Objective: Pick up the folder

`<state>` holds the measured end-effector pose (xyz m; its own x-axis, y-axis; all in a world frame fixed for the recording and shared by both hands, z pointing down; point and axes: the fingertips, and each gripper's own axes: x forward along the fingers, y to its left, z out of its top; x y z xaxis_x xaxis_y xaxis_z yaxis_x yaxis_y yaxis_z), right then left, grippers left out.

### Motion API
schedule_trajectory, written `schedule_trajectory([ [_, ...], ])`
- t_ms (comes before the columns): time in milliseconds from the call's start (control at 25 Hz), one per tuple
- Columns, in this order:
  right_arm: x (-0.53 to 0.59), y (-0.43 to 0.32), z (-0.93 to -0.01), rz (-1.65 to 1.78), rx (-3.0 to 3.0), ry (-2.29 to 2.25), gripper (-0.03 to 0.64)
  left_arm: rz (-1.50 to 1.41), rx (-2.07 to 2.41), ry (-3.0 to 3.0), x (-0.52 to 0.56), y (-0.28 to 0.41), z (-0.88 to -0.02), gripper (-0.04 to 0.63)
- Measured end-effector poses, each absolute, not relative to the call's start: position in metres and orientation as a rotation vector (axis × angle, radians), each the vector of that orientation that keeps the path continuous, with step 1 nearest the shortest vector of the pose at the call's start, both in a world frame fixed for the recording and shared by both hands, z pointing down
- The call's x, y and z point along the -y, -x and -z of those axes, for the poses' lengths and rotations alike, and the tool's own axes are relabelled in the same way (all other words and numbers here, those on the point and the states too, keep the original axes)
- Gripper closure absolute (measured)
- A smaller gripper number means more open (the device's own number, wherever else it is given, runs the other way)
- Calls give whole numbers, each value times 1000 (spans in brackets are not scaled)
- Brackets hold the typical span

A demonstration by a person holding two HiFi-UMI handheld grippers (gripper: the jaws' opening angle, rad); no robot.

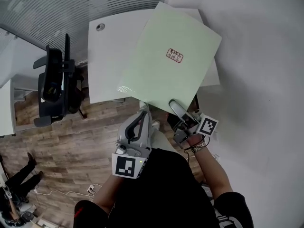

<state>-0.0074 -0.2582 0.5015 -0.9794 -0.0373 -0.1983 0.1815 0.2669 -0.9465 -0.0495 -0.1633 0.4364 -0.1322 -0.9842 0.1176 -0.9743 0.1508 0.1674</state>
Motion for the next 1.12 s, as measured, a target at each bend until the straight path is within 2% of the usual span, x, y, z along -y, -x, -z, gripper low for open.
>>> schedule_trajectory([
  [280, 252, 4, -454, 1739, -2411, -128, 334, 78, 2344, -1943, 152, 65, -405, 591],
  [600, 217, -28, -382, 1639, -2381, -199, 334, 114, 2420, -1915, 115, 39, -364, 591],
  [1120, 181, -7, -327, 1513, -2411, -193, 334, 198, 2554, -1925, 87, 68, -314, 591],
])
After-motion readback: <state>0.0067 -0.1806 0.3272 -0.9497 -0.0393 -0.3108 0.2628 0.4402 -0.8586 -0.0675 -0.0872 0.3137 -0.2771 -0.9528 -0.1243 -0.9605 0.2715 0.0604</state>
